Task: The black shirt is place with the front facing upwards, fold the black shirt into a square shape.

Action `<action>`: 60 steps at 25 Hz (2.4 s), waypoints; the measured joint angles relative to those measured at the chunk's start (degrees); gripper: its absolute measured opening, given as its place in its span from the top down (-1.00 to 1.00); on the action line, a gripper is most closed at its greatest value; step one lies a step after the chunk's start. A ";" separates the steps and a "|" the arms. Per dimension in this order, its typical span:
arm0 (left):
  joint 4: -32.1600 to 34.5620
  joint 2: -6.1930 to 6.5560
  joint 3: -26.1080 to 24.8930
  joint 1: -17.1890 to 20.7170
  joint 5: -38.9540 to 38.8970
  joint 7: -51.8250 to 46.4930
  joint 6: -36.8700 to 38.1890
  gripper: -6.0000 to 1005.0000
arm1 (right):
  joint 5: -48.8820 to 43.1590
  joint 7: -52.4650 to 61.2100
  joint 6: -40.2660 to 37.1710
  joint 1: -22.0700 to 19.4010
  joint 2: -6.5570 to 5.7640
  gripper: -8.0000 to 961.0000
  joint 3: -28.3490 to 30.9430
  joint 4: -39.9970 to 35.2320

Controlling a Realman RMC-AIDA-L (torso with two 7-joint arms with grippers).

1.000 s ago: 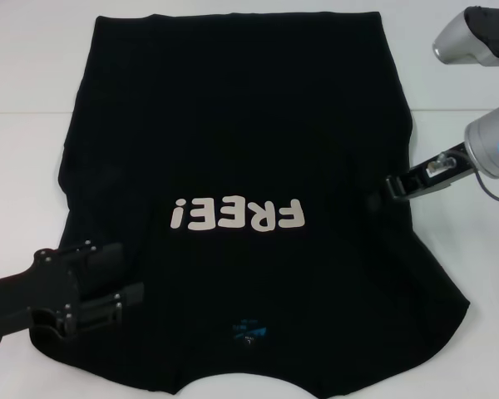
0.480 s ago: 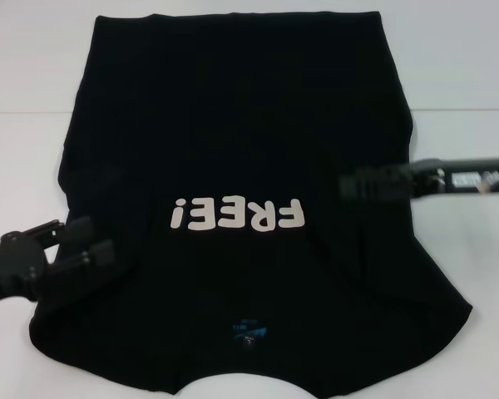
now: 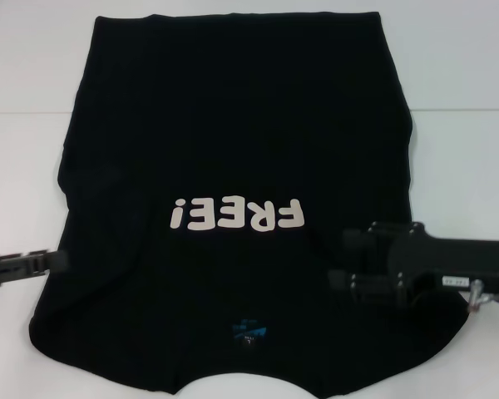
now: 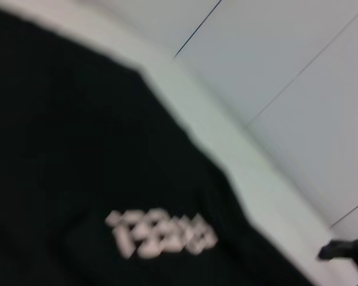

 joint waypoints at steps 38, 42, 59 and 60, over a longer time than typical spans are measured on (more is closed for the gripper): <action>6.79 -2.96 10.20 -9.17 29.61 -20.87 -8.82 -0.38 | 0.42 -10.98 2.93 0.82 0.26 -0.62 0.30 7.40; 6.81 -2.96 11.39 -9.19 29.61 -20.81 -8.71 -0.38 | 0.42 -10.98 2.93 0.71 0.26 -0.62 0.35 7.40; 7.36 -3.02 12.92 -8.56 29.61 -20.27 -9.50 0.79 | 1.04 -10.32 2.76 0.65 0.17 -0.61 0.57 7.39; 7.37 -3.01 12.92 -8.54 29.61 -20.22 -9.52 0.88 | 1.06 -10.29 2.74 0.65 0.17 -0.61 0.57 7.39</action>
